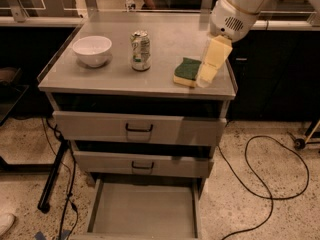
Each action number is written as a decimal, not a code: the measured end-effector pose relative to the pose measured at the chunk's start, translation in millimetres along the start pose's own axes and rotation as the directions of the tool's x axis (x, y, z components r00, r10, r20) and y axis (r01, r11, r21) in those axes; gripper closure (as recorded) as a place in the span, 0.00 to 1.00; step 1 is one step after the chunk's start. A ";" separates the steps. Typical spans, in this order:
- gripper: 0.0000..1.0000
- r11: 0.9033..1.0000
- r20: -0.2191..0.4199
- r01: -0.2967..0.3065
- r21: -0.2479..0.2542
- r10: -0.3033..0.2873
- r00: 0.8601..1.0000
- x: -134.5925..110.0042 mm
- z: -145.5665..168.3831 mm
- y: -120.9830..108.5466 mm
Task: Place sponge into bottom drawer
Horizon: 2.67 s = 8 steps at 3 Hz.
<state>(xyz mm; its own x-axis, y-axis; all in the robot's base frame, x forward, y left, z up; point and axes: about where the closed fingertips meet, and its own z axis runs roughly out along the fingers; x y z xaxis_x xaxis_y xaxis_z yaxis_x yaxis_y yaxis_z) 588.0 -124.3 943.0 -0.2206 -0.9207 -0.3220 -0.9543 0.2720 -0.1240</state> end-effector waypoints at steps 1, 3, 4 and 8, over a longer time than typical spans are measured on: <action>0.00 1.000 0.007 0.004 0.008 -0.004 1.000 -5.6 1.0 -5.8; 0.00 1.000 -0.005 0.002 0.006 -0.001 1.000 -13.2 7.1 -21.7; 0.00 0.999 -0.009 -0.002 0.042 0.002 1.000 -39.6 13.6 -68.0; 0.00 0.997 -0.003 -0.075 0.010 0.075 0.997 -31.4 65.6 -111.8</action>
Offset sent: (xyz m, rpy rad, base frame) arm 0.0152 0.0104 -0.0094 0.0005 0.0375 0.0111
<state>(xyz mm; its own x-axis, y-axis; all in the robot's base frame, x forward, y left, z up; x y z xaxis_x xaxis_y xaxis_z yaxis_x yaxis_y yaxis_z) 714.8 -107.4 905.4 -0.2922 -0.8984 -0.3277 -0.9330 0.3431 -0.1087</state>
